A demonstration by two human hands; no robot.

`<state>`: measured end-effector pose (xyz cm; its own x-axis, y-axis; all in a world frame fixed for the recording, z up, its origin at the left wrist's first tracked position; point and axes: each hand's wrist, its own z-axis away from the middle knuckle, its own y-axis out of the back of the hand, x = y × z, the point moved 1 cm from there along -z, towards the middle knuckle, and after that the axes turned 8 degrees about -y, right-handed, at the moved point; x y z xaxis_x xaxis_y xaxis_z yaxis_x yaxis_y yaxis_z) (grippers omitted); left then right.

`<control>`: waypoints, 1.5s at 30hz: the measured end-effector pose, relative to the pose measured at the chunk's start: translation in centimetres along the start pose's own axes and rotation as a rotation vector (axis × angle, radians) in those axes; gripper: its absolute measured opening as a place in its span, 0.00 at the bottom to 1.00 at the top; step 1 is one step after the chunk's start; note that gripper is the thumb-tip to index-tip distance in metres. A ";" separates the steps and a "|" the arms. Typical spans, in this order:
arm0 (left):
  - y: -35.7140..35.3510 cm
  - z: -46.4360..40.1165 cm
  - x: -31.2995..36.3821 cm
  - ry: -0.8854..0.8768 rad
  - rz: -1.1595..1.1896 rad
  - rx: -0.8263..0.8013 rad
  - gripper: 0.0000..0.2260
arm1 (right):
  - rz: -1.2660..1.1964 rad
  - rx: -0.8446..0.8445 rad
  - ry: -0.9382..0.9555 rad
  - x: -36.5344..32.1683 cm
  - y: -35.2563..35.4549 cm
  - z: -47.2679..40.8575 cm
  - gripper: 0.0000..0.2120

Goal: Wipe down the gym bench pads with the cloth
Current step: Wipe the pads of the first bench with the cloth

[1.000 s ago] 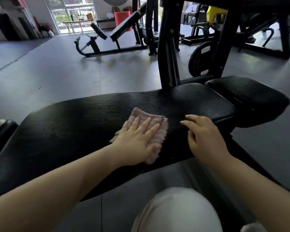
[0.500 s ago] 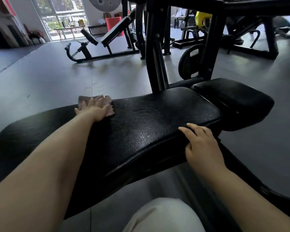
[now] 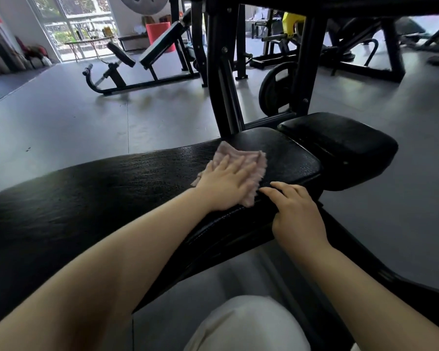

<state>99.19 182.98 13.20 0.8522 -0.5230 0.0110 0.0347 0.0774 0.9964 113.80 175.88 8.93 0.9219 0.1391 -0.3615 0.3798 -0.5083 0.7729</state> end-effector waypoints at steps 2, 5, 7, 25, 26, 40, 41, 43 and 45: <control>-0.4 3.1 0.0 -0.088 -0.068 0.006 0.25 | -0.002 0.006 -0.014 -0.2 0.1 -0.1 0.27; -1.2 8.6 -1.9 -0.201 -0.137 -0.050 0.31 | -0.011 0.026 -0.028 -0.4 0.0 0.0 0.25; -1.3 11.2 -3.6 -0.186 -0.115 -0.091 0.35 | -0.031 0.027 -0.040 -0.5 0.0 -0.2 0.25; 0.9 -6.4 -9.0 0.433 0.164 -0.013 0.33 | 0.172 -0.394 -0.354 2.1 2.2 -1.5 0.34; 1.0 -6.9 -8.8 0.464 0.166 -0.018 0.33 | 0.142 -0.420 -0.394 2.4 2.3 -1.6 0.35; 0.7 -12.4 8.2 -0.138 0.061 0.033 0.27 | -0.136 -0.434 -0.525 6.3 1.9 -2.0 0.37; 0.5 -11.9 8.3 -0.165 0.047 0.047 0.27 | -0.142 -0.428 -0.531 6.5 1.6 -2.0 0.37; 0.1 -10.7 8.2 -0.206 0.027 0.076 0.27 | -0.159 -0.426 -0.533 6.6 1.3 -1.9 0.36; -0.3 -9.3 7.9 -0.229 0.017 0.094 0.28 | -0.156 -0.436 -0.516 6.6 1.3 -1.6 0.37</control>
<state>110.74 186.69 12.23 0.7112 -0.7020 0.0359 -0.0363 0.0143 0.9992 120.46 177.49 8.33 0.7409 -0.2942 -0.6038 0.6006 -0.1123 0.7916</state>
